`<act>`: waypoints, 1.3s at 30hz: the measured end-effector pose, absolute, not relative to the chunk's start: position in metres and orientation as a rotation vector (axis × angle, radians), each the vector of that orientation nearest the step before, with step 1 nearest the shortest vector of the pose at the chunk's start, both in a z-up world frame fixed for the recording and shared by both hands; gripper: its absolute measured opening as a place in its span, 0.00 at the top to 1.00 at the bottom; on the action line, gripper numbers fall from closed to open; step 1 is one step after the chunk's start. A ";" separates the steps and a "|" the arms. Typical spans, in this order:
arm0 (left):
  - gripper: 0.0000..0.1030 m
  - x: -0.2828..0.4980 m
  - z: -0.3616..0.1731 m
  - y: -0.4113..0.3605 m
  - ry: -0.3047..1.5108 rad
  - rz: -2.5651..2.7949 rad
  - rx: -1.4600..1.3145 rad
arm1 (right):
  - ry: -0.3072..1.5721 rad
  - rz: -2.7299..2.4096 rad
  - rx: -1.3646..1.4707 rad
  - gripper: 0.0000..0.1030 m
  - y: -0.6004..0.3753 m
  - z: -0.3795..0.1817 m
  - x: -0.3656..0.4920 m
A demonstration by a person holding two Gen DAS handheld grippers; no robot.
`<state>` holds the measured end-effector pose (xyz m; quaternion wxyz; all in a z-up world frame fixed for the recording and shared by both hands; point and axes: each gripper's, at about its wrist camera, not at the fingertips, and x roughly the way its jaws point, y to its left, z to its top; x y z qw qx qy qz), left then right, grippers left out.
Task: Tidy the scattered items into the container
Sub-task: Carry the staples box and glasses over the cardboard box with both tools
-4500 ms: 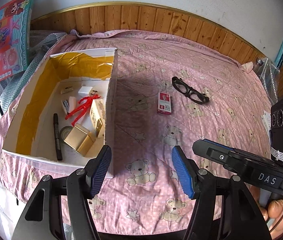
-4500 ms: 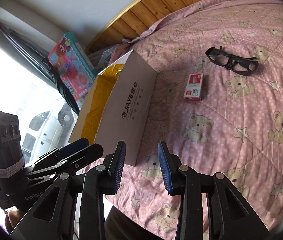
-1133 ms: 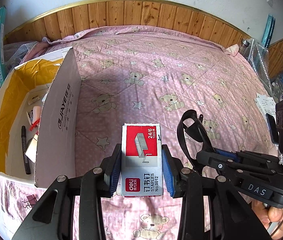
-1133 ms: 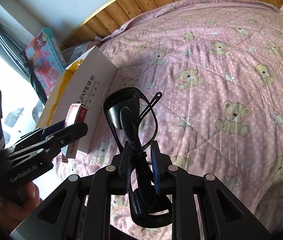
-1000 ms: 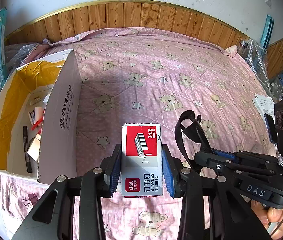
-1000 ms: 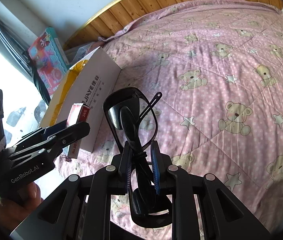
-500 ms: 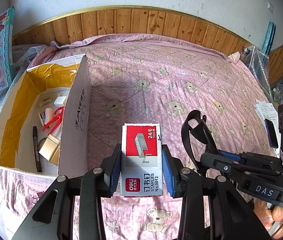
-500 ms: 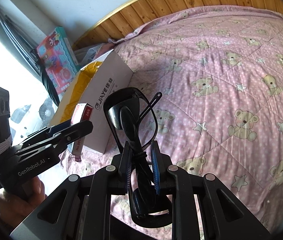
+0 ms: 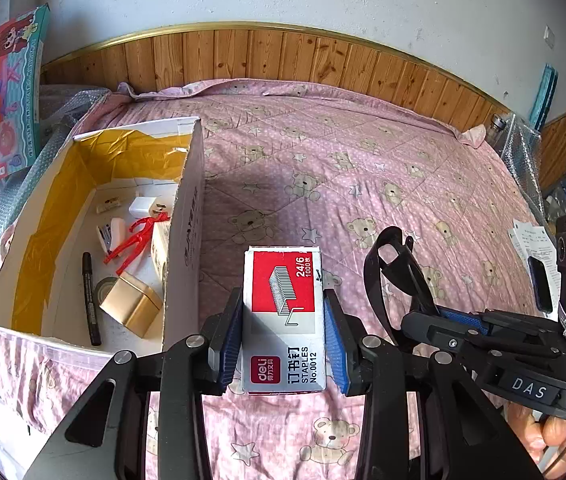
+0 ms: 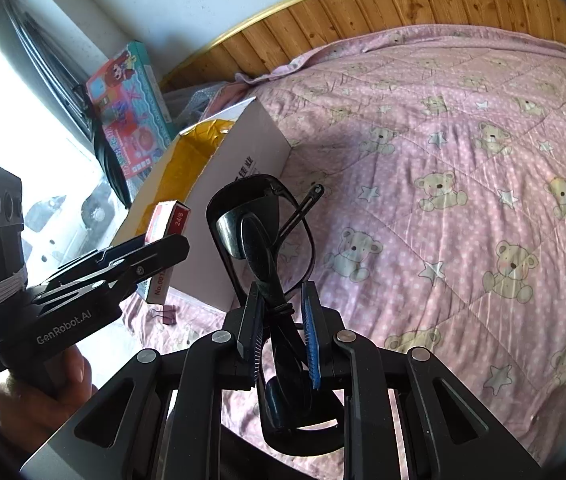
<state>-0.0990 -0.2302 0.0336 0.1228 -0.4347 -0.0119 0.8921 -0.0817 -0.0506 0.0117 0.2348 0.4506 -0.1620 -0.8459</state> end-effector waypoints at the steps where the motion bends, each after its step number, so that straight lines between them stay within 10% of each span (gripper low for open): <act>1: 0.62 -0.099 0.035 -0.233 -0.039 2.607 -1.264 | -0.436 -2.320 1.232 0.82 -0.054 0.014 -0.083; 39: 0.62 -0.120 0.058 -0.390 -0.266 2.831 -1.224 | -0.168 -2.205 1.060 0.82 -0.204 0.092 -0.135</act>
